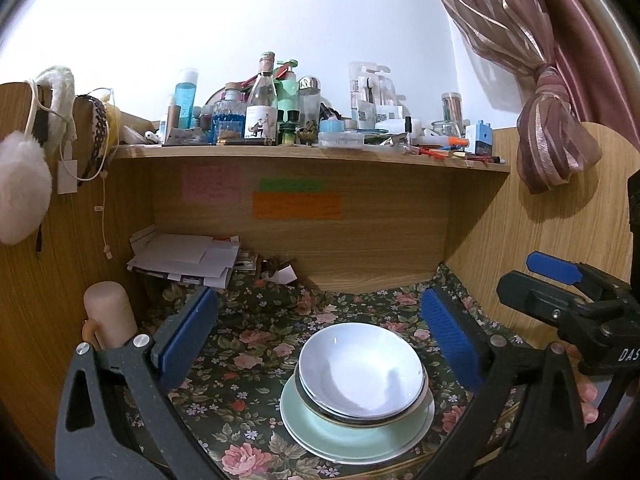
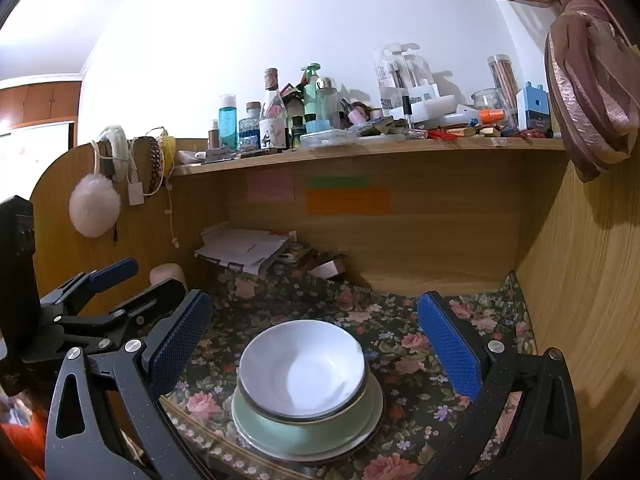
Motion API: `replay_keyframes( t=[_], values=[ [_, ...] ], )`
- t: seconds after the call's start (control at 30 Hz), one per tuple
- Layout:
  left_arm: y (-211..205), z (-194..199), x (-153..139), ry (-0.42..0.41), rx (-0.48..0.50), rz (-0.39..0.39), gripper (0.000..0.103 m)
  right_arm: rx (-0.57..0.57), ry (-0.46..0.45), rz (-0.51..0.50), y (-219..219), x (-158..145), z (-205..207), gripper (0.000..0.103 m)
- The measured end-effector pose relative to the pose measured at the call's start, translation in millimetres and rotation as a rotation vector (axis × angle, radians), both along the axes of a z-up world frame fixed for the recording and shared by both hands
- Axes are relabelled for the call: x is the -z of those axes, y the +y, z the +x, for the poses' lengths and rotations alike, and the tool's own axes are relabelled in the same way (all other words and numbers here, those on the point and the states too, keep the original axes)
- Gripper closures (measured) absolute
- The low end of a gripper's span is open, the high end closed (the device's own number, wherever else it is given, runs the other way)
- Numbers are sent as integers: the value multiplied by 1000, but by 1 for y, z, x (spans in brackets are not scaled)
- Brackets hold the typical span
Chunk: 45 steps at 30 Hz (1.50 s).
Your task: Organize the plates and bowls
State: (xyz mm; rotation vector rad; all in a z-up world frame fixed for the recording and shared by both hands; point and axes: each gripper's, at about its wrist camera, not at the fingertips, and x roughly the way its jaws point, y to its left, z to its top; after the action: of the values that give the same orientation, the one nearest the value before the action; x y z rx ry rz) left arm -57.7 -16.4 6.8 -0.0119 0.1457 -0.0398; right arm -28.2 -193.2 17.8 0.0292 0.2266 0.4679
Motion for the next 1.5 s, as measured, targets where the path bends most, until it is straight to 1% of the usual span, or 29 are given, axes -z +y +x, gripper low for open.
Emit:
replay_keyframes(
  t=[0.37, 1.5],
  values=[
    [1, 5, 3, 5, 4, -10, 0, -12, -11, -7, 3, 1, 2, 0],
    [0, 7, 2, 5, -1, -37, 0, -22, 0, 8, 4, 2, 7, 0]
  ],
)
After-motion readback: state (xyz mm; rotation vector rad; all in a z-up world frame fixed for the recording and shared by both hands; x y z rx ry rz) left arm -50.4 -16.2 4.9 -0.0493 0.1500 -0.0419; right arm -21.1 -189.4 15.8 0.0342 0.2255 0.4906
